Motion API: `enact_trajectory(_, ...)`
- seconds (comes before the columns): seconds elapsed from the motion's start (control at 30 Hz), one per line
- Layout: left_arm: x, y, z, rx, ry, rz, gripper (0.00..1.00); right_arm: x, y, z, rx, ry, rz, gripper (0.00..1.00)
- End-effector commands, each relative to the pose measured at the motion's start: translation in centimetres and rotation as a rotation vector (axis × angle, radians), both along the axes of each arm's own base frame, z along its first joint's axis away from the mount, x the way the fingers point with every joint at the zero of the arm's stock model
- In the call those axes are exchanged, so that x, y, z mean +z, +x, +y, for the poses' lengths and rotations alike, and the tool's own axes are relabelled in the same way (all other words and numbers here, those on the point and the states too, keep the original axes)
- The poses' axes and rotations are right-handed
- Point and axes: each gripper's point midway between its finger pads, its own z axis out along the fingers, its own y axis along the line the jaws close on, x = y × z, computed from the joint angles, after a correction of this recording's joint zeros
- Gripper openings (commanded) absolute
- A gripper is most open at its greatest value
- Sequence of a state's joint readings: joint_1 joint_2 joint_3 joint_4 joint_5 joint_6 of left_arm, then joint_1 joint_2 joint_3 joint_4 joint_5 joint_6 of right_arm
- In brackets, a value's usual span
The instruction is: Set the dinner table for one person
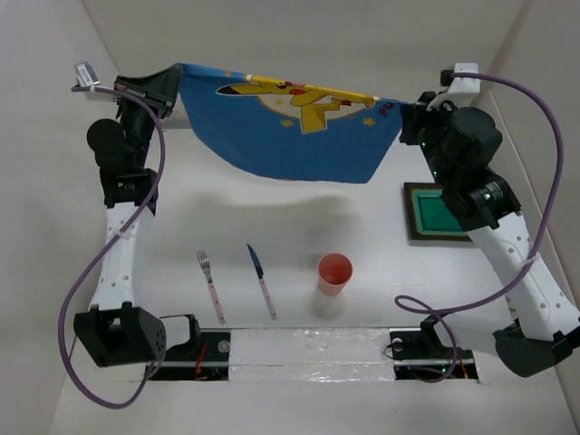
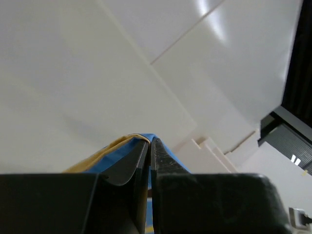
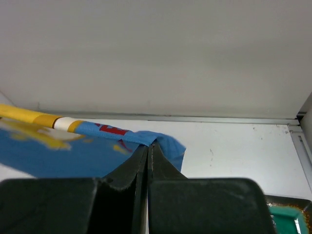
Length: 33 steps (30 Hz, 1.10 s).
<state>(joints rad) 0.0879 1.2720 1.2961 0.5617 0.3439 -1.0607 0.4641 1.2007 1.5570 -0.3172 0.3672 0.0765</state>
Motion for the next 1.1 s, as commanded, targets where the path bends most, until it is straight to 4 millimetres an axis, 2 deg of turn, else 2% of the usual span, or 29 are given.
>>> enact_trajectory(0.0,0.4,-0.7,1.2,0.039,-0.035,-0.044,0.0,0.9,-1.2,-2.7,-0.1,-0.006,0.002,0.0)
enact_trajectory(0.07,0.2,-0.8,1.1,0.028,-0.038,-0.042,0.0,1.4,-0.9,-3.2,-0.11,-0.01,-0.007,0.0)
enact_trajectory(0.17,-1.3,0.3,1.2,0.024,-0.057,-0.007,0.0,0.5,0.9,-3.2,-0.123,-0.034,0.027,0.0)
enact_trajectory(0.33,-5.3,5.0,0.9,-0.024,-0.061,0.097,0.0,-1.8,5.6,-2.2,-0.092,-0.06,0.075,0.0)
enact_trajectory(0.37,-5.9,5.9,1.0,-0.021,-0.054,0.118,0.0,-2.7,7.2,-1.4,-0.078,-0.075,0.094,0.0)
enact_trajectory(0.43,-6.5,8.4,1.4,-0.011,-0.047,0.146,0.0,-3.0,9.2,-1.7,-0.087,-0.083,0.104,0.0)
enact_trajectory(0.47,-6.4,9.0,1.0,-0.017,-0.03,0.144,0.0,-4.6,11.0,-1.1,-0.084,-0.101,0.139,0.0)
enact_trajectory(0.5,-6.1,10.6,1.0,-0.021,-0.027,0.154,0.0,-3.2,11.8,-1.2,-0.085,-0.091,0.116,0.0)
enact_trajectory(0.57,-5.7,11.6,0.8,-0.04,-0.02,0.149,0.0,-2.6,13.1,-1.5,-0.099,-0.091,0.11,0.0)
enact_trajectory(0.6,-4.9,12.3,0.7,-0.052,-0.025,0.139,0.0,-1.7,14.1,-1.8,-0.111,-0.088,0.099,0.0)
enact_trajectory(0.7,-3.5,12.2,0.5,-0.067,-0.018,0.108,0.0,-0.1,14.7,-2.2,-0.121,-0.092,0.077,0.0)
enact_trajectory(0.73,-3.2,12.0,0.5,-0.062,-0.014,0.099,0.0,1.0,14.6,-2.7,-0.131,-0.085,0.055,0.0)
enact_trajectory(0.77,-3.0,11.7,0.5,-0.06,-0.01,0.083,0.0,1.2,14.4,-2.8,-0.134,-0.083,0.05,0.0)
enact_trajectory(0.8,-3.9,11.3,0.5,-0.059,-0.008,0.091,0.0,1.5,14.2,-2.8,-0.132,-0.079,0.034,0.0)
enact_trajectory(0.87,-4.4,10.2,0.1,-0.084,-0.013,0.06,0.0,-0.7,13.4,-2.7,-0.112,-0.09,0.062,0.0)
enact_trajectory(0.9,-7.2,9.9,0.4,-0.086,-0.031,0.107,0.0,-1.0,13.3,-2.2,-0.084,-0.081,0.035,0.0)
enact_trajectory(0.93,-8.5,9.6,0.3,-0.092,-0.046,0.122,0.0,-1.4,12.5,-2.2,-0.071,-0.078,0.03,0.0)
enact_trajectory(0.97,-9.5,9.2,0.3,-0.092,-0.046,0.112,0.0,-6.3,12.6,-1.9,-0.057,-0.087,0.123,0.0)
enact_trajectory(1.0,-13.3,9.0,0.3,-0.089,-0.062,0.179,0.0,-8.0,12.6,-2.0,-0.051,-0.075,0.139,0.0)
enact_trajectory(1.03,-15.1,8.8,0.3,-0.09,-0.076,0.201,0.0,-10.0,12.5,-1.9,-0.044,-0.07,0.17,0.0)
enact_trajectory(1.07,-15.9,8.4,0.3,-0.095,-0.101,0.18,0.0,-14.7,11.9,-1.7,-0.033,-0.069,0.255,0.0)
